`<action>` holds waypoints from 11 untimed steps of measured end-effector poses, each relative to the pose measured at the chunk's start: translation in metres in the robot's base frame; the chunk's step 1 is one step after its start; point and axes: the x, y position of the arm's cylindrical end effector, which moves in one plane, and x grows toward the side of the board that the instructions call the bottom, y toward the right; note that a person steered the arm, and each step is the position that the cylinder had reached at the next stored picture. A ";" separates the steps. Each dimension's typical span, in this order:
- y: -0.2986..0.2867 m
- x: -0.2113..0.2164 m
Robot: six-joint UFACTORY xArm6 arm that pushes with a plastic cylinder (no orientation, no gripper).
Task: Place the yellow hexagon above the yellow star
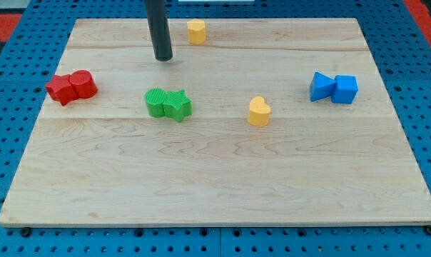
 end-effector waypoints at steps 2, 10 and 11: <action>-0.009 -0.067; 0.086 -0.031; 0.122 -0.025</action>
